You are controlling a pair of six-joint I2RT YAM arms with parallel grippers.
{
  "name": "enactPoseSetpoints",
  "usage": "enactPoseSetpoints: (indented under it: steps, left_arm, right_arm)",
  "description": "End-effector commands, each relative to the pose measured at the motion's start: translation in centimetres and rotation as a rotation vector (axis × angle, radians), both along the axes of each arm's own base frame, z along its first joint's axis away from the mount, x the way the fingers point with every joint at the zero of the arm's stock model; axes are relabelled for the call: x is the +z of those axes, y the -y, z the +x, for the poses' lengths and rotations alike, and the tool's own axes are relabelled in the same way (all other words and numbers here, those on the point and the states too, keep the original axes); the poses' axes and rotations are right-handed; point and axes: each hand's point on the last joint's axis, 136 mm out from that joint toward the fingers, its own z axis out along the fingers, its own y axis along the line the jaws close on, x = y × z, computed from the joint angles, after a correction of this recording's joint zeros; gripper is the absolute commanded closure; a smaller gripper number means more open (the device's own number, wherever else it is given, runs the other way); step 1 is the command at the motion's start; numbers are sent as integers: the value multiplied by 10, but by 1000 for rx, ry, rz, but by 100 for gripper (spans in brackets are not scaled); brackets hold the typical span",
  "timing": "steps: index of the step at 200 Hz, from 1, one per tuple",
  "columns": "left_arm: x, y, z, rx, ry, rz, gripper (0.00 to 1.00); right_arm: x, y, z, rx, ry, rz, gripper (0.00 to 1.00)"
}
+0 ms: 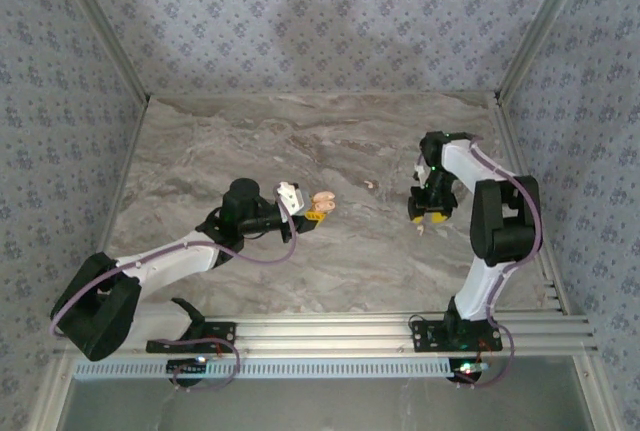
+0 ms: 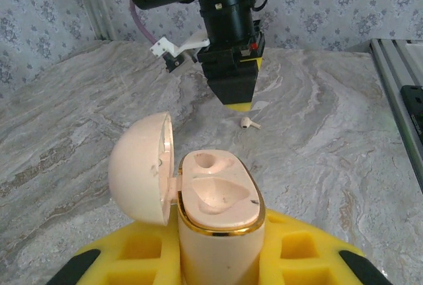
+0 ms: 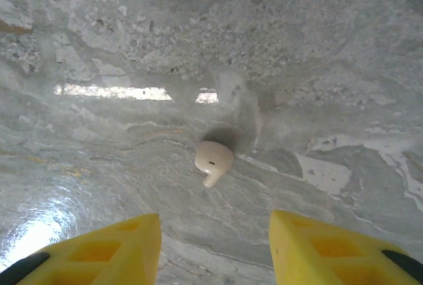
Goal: Insert wireless bluetooth earbuds into charging case
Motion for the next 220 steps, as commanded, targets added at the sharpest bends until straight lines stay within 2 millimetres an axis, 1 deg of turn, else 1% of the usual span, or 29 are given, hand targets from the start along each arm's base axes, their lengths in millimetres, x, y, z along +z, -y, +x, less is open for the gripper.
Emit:
enactPoseSetpoints:
  steps: [1,35,93,125,167,188,220]
  left_arm:
    - [5,1,-8,-31,27,-6,84]
    - [4,0,-7,-25,24,0,84]
    - [3,0,-6,-21,21,4,84]
    - [4,0,-6,-19,23,3,84]
    - [3,-1,-6,-17,20,8,84]
    - [3,-1,-6,-17,20,8,84]
    - [3,-1,-5,-17,20,10,84]
  right_arm:
    - [-7,-4,2,7,-26,-10,52]
    - [-19,-7,1,19,-55,-13,54]
    - [-33,0,-5,26,-88,-55,57]
    - [-40,1,-3,26,-79,-63,59]
    - [-45,0,0,24,-62,-62,62]
    - [-47,3,1,26,-56,-76,64]
    - [-45,5,6,27,-18,-93,70]
